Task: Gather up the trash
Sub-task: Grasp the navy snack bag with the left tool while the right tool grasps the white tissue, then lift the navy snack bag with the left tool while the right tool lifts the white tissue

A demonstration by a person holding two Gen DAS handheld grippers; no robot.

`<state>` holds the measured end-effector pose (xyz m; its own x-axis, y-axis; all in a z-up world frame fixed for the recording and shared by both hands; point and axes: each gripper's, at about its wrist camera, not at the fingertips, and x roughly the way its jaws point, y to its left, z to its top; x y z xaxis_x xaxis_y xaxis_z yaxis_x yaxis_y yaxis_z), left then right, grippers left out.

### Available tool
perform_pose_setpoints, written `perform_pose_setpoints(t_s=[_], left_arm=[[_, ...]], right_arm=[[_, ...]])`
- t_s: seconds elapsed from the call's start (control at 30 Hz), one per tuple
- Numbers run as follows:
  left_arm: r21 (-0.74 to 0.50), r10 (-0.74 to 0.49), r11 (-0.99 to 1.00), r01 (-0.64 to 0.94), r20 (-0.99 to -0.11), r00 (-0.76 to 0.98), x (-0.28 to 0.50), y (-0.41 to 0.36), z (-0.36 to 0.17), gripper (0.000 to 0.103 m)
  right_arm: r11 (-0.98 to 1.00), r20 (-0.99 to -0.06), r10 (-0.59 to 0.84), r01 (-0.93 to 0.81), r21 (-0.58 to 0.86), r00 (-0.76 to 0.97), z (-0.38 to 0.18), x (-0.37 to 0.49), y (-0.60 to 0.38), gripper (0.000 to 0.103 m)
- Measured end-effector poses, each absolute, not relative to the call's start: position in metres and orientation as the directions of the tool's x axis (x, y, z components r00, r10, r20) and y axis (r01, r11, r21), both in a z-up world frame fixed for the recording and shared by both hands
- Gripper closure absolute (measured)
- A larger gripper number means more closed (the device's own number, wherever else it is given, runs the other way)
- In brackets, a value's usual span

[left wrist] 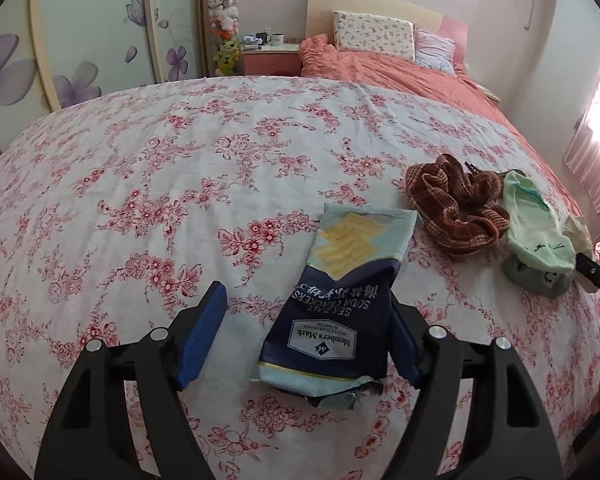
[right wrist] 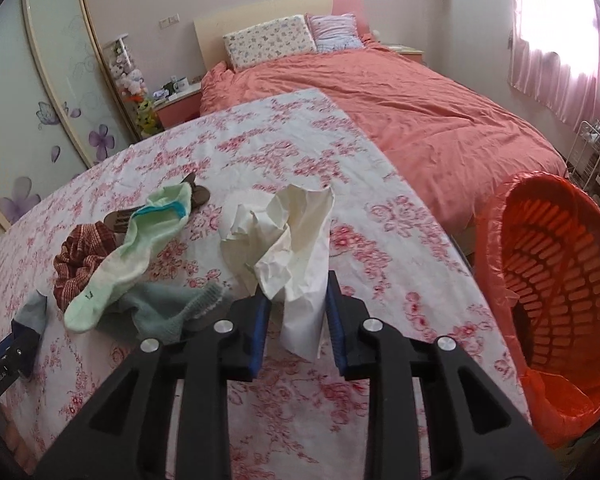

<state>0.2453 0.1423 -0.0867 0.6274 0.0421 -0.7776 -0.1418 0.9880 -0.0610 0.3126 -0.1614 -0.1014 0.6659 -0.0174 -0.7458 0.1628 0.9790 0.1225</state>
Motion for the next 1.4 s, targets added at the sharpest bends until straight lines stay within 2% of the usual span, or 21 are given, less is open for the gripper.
perform_pose_setpoints(t_s=[0.17,0.43,0.5,0.57,0.6,0.63,0.73,0.93,1.03,1.4], left_arm=[[-0.049,0.054,0.988,-0.145,-0.779,0.624,0.251,0.137,-0.087,0.033],[-0.032,0.069,0.988,-0.151,-0.782,0.620,0.258,0.133,-0.087,0.034],[-0.030,0.072,0.988,-0.152,-0.782,0.619,0.260,0.133,-0.087,0.034],[-0.029,0.073,0.988,-0.153,-0.782,0.619,0.262,0.132,-0.087,0.035],[-0.029,0.072,0.988,-0.152,-0.782,0.619,0.262,0.132,-0.087,0.035],[-0.027,0.073,0.988,-0.151,-0.781,0.620,0.263,0.132,-0.087,0.039],[-0.026,0.064,0.990,-0.136,-0.783,0.619,0.261,0.134,-0.086,0.047],[-0.045,0.019,0.995,-0.089,-0.788,0.615,0.242,0.139,-0.083,0.048],[-0.032,0.032,0.995,-0.092,-0.787,0.616,0.240,0.139,-0.085,0.053],[-0.021,0.056,0.993,-0.115,-0.777,0.627,0.245,0.135,-0.087,0.052]], right_arm=[[0.981,-0.735,-0.003,0.143,0.127,0.678,-0.100,0.317,-0.153,0.067],[0.972,-0.725,0.018,0.158,0.174,0.688,-0.094,0.330,-0.154,0.046],[0.968,-0.731,0.018,0.170,0.183,0.683,-0.095,0.337,-0.156,0.044],[0.967,-0.743,0.015,0.179,0.181,0.669,-0.098,0.345,-0.156,0.044],[0.968,-0.749,0.014,0.178,0.176,0.663,-0.100,0.348,-0.155,0.049],[0.971,-0.757,0.008,0.177,0.162,0.654,-0.102,0.351,-0.153,0.060],[0.975,-0.759,0.015,0.157,0.154,0.651,-0.104,0.345,-0.150,0.064],[0.982,-0.755,0.003,0.140,0.126,0.655,-0.100,0.319,-0.147,0.065],[0.986,-0.754,-0.010,0.133,0.103,0.657,-0.101,0.311,-0.144,0.065],[0.984,-0.765,-0.003,0.140,0.114,0.644,-0.105,0.309,-0.146,0.063]])
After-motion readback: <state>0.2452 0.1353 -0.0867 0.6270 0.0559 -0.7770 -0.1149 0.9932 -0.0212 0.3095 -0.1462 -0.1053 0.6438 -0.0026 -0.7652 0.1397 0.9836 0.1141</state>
